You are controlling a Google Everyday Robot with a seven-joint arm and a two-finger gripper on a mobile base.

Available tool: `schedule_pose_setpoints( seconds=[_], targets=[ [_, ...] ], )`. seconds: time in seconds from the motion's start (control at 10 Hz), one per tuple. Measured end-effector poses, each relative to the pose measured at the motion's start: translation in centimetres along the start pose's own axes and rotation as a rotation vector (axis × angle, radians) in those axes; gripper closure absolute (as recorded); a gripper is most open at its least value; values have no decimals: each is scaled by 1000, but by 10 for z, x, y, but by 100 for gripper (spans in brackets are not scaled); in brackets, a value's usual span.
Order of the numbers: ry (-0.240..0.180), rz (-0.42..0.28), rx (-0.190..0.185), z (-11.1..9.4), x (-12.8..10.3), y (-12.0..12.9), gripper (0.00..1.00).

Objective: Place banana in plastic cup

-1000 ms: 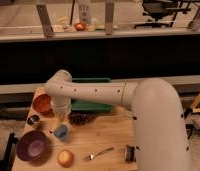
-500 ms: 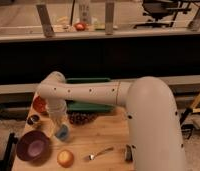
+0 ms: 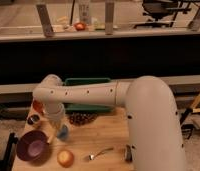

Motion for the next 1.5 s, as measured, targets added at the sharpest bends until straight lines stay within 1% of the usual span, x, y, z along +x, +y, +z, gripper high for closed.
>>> schedule_pose_setpoints(
  seconds=[0.5, 1.0, 1.1, 1.2, 1.4, 1.5],
  targets=[
    [-4, 2, -12, 2, 2, 6, 99],
    [-5, 3, -13, 0, 5, 12, 99],
    [-8, 1, -12, 0, 5, 12, 97],
    [-15, -2, -12, 1, 5, 12, 90],
    [-19, -2, -13, 1, 6, 12, 69],
    [-19, -3, -14, 1, 7, 12, 60]
  ],
)
